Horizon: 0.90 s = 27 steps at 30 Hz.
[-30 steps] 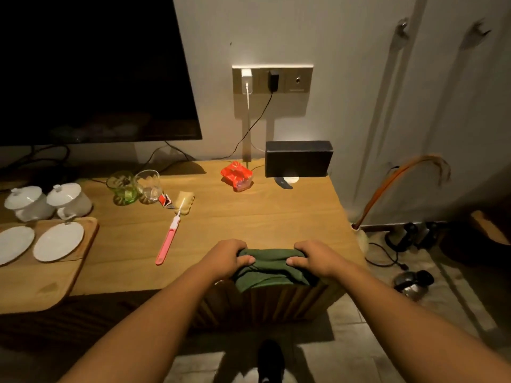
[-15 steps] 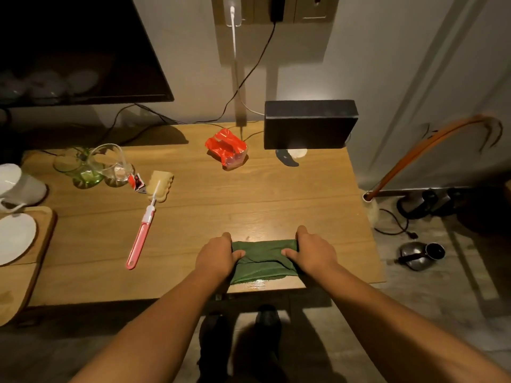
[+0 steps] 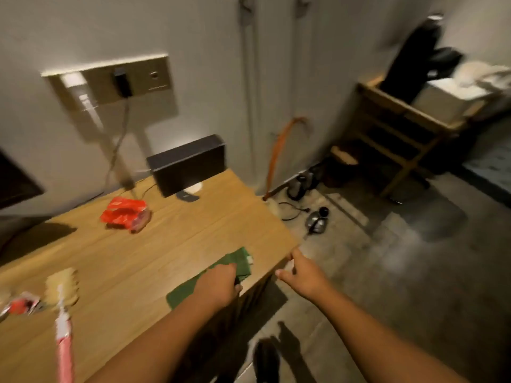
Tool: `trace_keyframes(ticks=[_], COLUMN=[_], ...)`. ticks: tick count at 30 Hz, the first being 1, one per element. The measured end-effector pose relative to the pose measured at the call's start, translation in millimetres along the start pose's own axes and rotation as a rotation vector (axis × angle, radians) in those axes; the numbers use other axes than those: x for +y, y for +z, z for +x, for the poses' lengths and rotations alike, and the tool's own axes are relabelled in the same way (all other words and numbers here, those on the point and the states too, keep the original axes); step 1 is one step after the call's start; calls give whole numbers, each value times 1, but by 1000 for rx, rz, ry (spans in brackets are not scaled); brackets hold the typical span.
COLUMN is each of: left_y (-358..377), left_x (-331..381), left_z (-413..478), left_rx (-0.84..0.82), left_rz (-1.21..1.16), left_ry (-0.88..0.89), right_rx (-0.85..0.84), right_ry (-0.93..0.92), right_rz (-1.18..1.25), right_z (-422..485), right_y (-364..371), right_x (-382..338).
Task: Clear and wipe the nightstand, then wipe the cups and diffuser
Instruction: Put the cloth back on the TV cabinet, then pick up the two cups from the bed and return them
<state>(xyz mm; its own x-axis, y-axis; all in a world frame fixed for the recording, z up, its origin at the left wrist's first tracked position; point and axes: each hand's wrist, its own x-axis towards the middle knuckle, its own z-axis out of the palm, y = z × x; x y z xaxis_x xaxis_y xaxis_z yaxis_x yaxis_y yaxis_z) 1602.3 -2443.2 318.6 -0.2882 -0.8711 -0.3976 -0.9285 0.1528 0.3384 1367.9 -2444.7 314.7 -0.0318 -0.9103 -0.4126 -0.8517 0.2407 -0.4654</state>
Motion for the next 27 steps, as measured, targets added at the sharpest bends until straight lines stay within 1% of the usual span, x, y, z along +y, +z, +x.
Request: trace_keyframes(ticks=[4,5,6,9,12,14,16,18,19,20,22,23,25,27], left_y=[0,5,12,43,93,137,186,248,266,293,342,368,407,447], left_x=[89,127,158,250,342,402,467,539,565,596,643,666,697,728], left_z=[-2,-10,-18,-55,-114,-163,-217,-302,-332,-376,-456,-498,-556,-611], left_rx=[-72,-87,-90,-90,-131,-166,-227,-295,-319,-346,-381,-405,-441,-458], left_rz=[115,171,215,314,383,418,423,432,426,421,431,468,550,621], left_ry=[323,425,490,700,920,1046,1136,1257,1307,1383,1524,1586,1680,1785], right_rx=[205,264,312,424,550,609,689,766,789,792,802,838,889,887], right_ry=[120,180,221,362,524,634,745,835,854,927,1069,1139,1255,1359], right_rz=[118,161,202,270,345,324,323,393,428,458,506,535,590,656], right_z=[-87,-124,-153,-247,-357,-440,-525,-634,-669,-720,-810,-856,-924,-990], right_y=[-28,-36,-42,-48,-38,-24,-8,28,40,54,84,99,119,142], right_x=[59,82,101,161,227,268,310,357,371,387,414,426,444,462])
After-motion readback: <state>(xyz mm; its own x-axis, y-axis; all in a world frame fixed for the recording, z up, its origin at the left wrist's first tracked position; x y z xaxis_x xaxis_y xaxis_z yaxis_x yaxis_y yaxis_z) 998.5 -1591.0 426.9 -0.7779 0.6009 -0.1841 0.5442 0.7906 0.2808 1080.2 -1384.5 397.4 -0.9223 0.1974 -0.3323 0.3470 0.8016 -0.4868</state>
